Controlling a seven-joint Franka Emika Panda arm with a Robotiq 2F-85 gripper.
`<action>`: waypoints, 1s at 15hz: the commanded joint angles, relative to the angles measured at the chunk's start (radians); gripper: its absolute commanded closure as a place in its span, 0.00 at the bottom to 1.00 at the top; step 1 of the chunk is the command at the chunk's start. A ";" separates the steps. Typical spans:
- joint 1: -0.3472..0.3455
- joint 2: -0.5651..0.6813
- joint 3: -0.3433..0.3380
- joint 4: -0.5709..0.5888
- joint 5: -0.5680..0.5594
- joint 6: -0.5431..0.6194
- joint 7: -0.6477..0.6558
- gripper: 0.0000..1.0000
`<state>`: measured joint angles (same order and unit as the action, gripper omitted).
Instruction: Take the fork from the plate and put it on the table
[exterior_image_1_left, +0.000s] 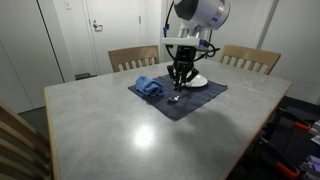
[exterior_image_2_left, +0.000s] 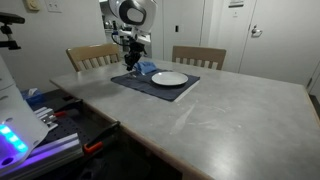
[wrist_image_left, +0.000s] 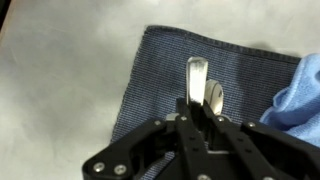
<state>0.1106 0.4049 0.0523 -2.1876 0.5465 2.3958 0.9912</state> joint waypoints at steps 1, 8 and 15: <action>-0.025 0.058 0.007 0.057 0.015 -0.026 -0.019 0.96; -0.010 0.049 0.002 0.040 -0.007 -0.002 -0.002 0.85; 0.032 0.044 -0.024 0.018 -0.047 0.018 0.172 0.96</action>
<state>0.1149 0.4539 0.0468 -2.1537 0.5323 2.3970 1.0732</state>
